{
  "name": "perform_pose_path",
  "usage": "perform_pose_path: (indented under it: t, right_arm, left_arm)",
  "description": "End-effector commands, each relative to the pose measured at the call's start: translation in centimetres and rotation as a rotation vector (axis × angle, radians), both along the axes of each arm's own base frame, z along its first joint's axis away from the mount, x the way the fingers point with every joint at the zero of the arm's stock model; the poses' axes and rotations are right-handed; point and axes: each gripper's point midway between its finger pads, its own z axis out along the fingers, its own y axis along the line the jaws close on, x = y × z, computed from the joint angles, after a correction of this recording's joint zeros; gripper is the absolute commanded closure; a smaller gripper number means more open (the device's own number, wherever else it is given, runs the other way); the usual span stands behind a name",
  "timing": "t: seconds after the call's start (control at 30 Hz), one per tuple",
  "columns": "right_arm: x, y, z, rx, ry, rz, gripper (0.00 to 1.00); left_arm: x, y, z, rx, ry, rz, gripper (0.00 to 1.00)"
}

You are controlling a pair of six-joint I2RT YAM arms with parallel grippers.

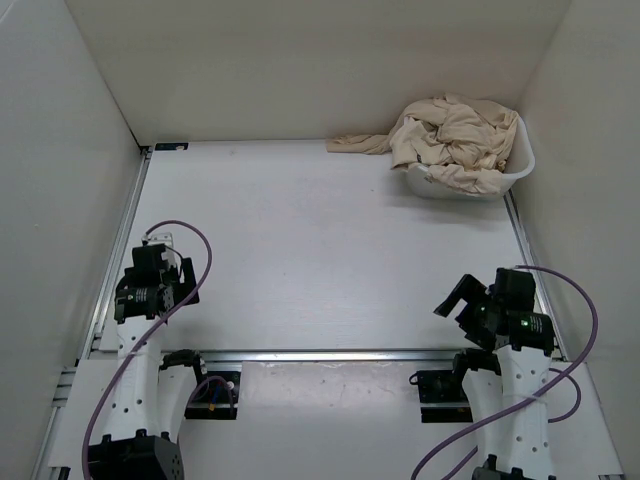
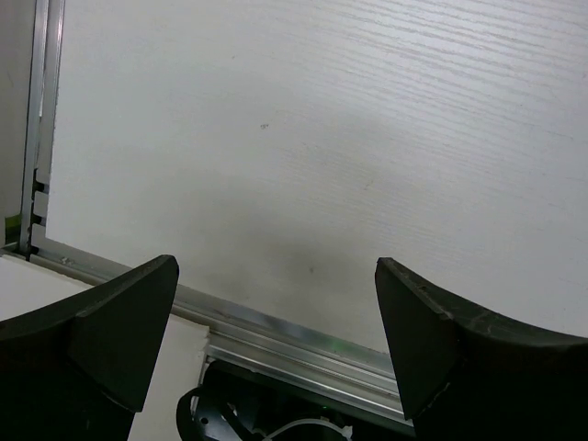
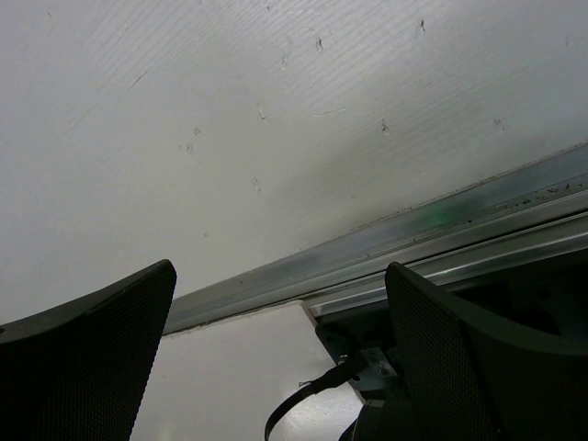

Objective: Fold and stack the trousers
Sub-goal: Grab the trousers from the pile

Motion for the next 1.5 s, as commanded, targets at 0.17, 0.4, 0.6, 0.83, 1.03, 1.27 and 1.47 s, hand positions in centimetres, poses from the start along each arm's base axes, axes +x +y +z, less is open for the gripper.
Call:
perform_pose_path:
  t: [0.17,0.4,0.6,0.83,1.03,1.27,1.47]
  right_arm:
    - [4.5,-1.7,6.6,-0.092,-0.117,0.021,0.01]
    - [17.9,-5.2,20.5,-0.214,-0.400,-0.031,0.01]
    - [35.4,-10.2,23.3,-0.329,-0.435,-0.122,0.01]
    - [50.3,-10.3,17.7,-0.214,-0.589,-0.069,0.01]
    - [53.8,-10.1,11.8,-0.149,-0.575,-0.095,0.09]
    - [50.8,-11.0,16.4,-0.251,-0.608,-0.087,1.00]
    - [44.5,-6.2,28.9,-0.437,-0.747,0.029,1.00]
  left_arm:
    - [2.2,-0.5,2.2,-0.024,-0.063,-0.028,0.00]
    - [7.7,-2.6,7.5,-0.132,-0.183,-0.140,0.00]
    - [12.7,-5.7,9.5,-0.303,-0.170,-0.278,0.00]
    - [15.2,-4.4,3.8,-0.296,0.028,-0.213,0.00]
    - [15.6,-3.1,1.9,-0.252,0.094,-0.166,0.00]
    - [15.4,-2.8,0.8,-0.242,0.128,-0.151,0.00]
    - [14.4,-2.5,2.4,-0.208,0.079,-0.142,0.00]
